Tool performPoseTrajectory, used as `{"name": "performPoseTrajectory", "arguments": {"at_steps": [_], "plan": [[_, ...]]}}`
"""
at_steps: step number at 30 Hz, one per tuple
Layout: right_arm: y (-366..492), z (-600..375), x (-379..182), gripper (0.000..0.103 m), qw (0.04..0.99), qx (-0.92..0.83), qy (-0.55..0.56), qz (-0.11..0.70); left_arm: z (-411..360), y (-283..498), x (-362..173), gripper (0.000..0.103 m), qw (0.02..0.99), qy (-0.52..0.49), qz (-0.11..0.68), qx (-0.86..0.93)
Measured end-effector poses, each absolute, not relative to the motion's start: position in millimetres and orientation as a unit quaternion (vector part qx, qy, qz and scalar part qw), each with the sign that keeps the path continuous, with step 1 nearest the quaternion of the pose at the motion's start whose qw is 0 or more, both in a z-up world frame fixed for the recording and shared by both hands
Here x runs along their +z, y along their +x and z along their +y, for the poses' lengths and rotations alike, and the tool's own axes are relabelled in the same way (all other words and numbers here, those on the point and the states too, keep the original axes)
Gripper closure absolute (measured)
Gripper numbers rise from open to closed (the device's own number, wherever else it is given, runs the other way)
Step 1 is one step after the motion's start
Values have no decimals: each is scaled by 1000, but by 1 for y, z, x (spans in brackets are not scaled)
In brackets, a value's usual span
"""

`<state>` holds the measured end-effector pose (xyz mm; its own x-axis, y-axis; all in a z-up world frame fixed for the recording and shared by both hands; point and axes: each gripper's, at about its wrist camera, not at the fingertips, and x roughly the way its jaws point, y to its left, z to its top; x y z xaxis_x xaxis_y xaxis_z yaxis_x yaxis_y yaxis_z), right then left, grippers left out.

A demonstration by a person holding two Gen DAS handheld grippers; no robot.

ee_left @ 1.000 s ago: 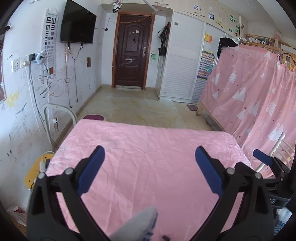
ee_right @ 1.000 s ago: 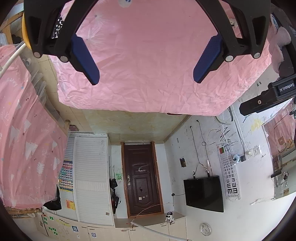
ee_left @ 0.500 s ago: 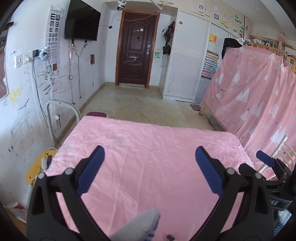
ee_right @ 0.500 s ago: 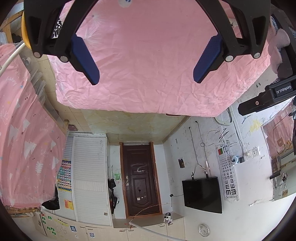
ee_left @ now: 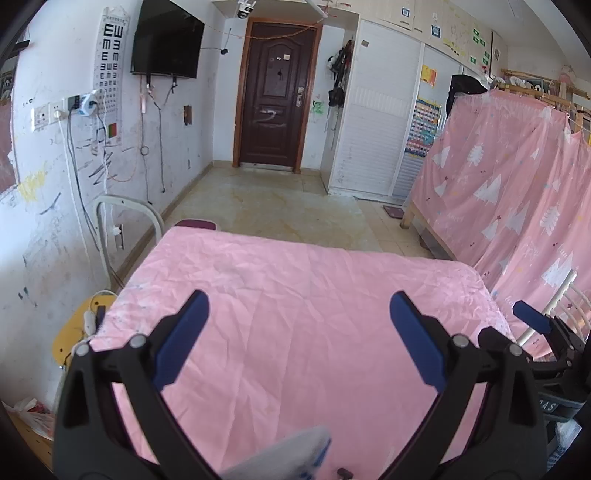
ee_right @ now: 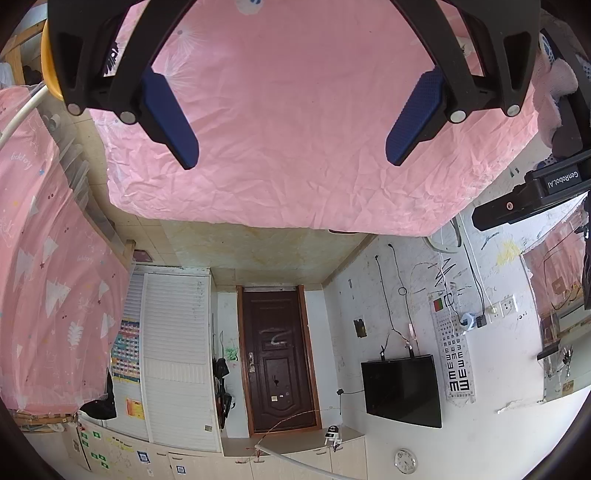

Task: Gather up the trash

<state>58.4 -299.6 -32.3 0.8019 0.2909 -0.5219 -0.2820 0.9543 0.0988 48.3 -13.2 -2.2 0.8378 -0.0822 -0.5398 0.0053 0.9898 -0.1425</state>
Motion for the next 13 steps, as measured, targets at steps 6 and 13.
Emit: {"name": "performPoseTrajectory", "arguments": {"at_steps": [6,13], "plan": [[58,-299,-33,11,949,152,7,277,-10,51,-4,9,955,-72,288,-24],[60,-299,-35,11,948,152,6,279,-10,51,-5,9,954,-72,289,-21]]}}
